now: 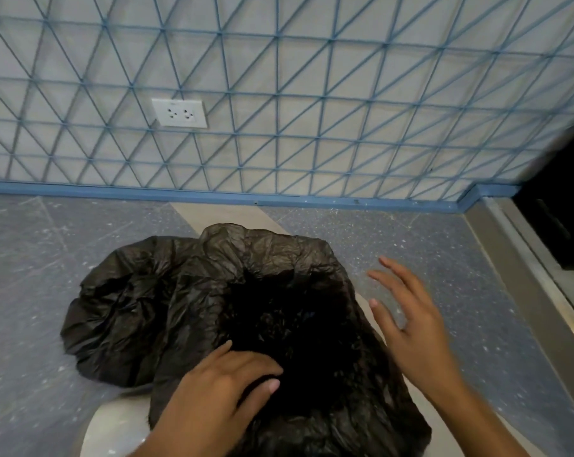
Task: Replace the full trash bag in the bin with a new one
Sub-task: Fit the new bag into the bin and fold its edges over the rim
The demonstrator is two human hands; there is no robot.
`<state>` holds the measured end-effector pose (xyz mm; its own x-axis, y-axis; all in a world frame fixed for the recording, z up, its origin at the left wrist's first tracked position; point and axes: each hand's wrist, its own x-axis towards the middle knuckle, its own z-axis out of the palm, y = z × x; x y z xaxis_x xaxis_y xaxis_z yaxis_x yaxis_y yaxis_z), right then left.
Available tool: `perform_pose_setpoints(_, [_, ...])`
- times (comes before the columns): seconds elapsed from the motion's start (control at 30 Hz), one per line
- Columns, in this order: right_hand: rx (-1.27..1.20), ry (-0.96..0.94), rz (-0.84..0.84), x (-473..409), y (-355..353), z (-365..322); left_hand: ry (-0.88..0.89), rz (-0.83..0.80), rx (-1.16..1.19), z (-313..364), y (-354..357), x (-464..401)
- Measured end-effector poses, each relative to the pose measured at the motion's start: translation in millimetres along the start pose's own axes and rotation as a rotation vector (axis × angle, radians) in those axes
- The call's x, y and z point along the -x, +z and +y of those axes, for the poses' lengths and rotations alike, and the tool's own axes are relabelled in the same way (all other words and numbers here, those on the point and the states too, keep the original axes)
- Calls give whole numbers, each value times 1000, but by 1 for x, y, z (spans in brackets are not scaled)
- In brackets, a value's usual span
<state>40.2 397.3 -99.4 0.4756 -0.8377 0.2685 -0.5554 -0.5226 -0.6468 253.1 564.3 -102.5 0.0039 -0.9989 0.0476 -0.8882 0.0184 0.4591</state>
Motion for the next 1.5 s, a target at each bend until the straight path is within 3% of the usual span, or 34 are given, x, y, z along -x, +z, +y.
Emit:
perform_pose_setpoints(0.03, [-45, -79, -44, -1, -2, -12, -9, 29, 56, -1, 3, 12])
perform_pose_setpoints(0.07, [-127, -141, -191, -1, 1, -25, 3, 45, 78, 0, 8, 20])
perform_pose_setpoints(0.13, [-233, -192, -721, -3, 19, -46, 42, 90, 14, 3, 23, 31])
perform_pose_setpoints(0.2, [-177, -170, -1185, -5, 47, -50, -63, 105, -80, 3, 35, 33])
perform_pose_setpoints(0.33, [-4, -143, -1667, -6, 93, -46, -309, 98, -141, -8, 45, 30])
perform_pose_setpoints(0.4, [57, -145, -1752, -10, 109, -47, -347, 94, -145, -8, 47, 28])
perform_pose_setpoints(0.57, [274, -166, -1562, -15, 138, -50, -423, 177, -96, 0, 51, 23])
perform_pose_setpoints(0.77, [518, -310, -1410, -20, 134, -67, -234, 148, -108, -10, 50, 26])
perform_pose_setpoints(0.9, [471, -337, -929, -33, 81, -66, 96, 8, -249, -20, 44, 37])
perform_pose_setpoints(0.97, [405, -391, -805, -24, 43, -54, 197, -65, -280, -29, 46, 44])
perform_pose_setpoints(1.03, [615, -405, -718, -5, 11, -30, 243, -129, -295, -41, 48, 54])
perform_pose_setpoints(1.1, [719, -214, -387, 16, -14, -4, 250, -218, -205, -45, 35, 50])
perform_pose_setpoints(1.17, [434, 223, -26, 36, -27, 1, 221, -179, -90, -34, 12, 39])
perform_pose_setpoints(1.23, [20, 670, 216, 54, -24, -2, 245, -107, -109, -16, -4, 13])
perform_pose_setpoints(1.3, [-296, 987, 274, 68, -11, -11, 395, -120, -291, -3, -1, -16])
perform_pose_setpoints(1.37, [-467, 1174, 217, 80, 9, -18, 657, -164, -509, 0, 19, -44])
perform_pose_setpoints(1.5, [-536, 1133, 219, 94, 39, -20, 889, -413, -665, -8, 68, -83])
